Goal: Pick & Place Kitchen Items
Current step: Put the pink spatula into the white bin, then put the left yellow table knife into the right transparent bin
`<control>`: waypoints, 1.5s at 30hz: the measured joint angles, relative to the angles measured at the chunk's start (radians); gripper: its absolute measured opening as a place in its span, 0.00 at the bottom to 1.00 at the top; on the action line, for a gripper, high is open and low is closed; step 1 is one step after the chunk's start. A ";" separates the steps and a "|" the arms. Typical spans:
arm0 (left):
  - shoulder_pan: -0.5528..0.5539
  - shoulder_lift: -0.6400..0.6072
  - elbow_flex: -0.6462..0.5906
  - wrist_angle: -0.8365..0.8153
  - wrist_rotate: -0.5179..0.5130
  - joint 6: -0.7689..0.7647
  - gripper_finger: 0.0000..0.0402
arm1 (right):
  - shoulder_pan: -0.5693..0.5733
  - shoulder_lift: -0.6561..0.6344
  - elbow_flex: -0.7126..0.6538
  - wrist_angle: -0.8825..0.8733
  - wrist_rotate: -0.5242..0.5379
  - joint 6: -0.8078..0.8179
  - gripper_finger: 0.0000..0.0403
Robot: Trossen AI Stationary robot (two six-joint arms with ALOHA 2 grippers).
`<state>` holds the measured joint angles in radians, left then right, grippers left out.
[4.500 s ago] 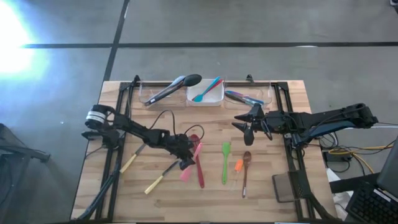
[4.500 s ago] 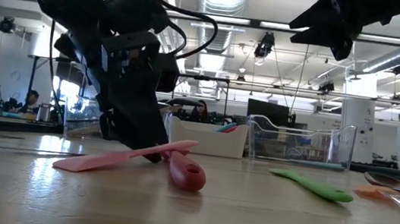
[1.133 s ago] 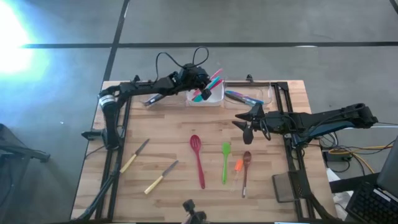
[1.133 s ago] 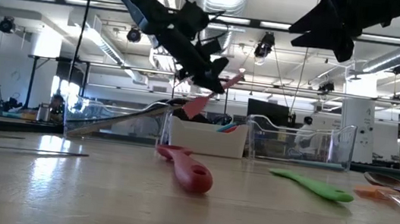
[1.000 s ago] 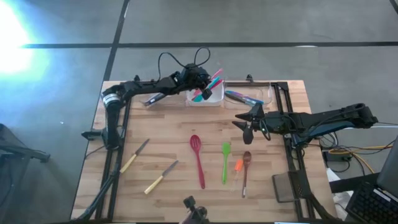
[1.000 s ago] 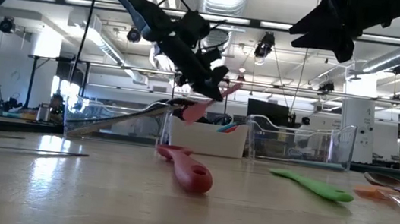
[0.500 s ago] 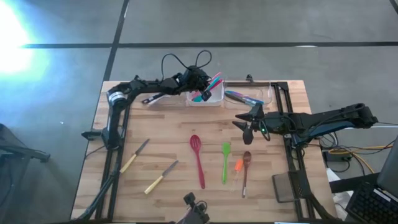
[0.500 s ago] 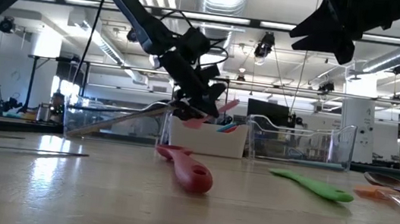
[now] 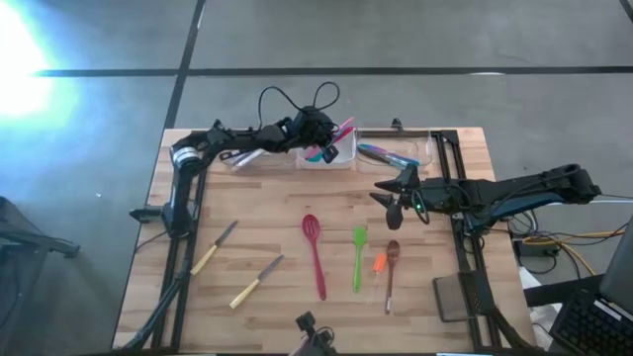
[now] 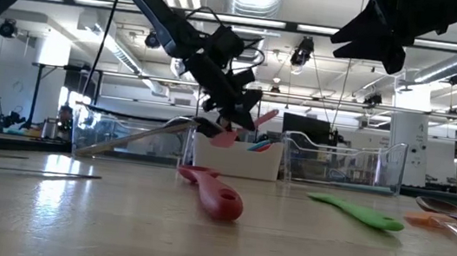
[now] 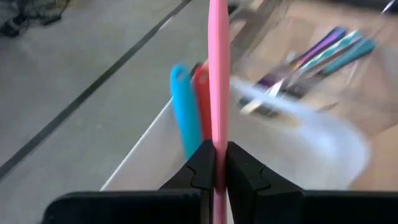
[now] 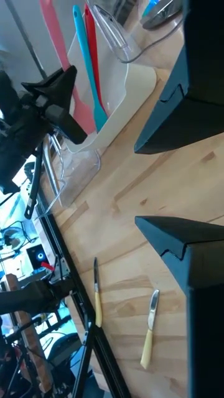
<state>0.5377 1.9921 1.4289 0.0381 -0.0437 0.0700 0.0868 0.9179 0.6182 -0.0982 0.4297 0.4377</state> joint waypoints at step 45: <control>-0.049 0.021 0.058 -0.118 -0.139 0.093 0.40 | 0.000 0.000 -0.002 0.000 0.000 0.000 0.41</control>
<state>0.4891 2.0134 1.4869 -0.0799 -0.1831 0.1631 0.0868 0.9176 0.6167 -0.0986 0.4294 0.4377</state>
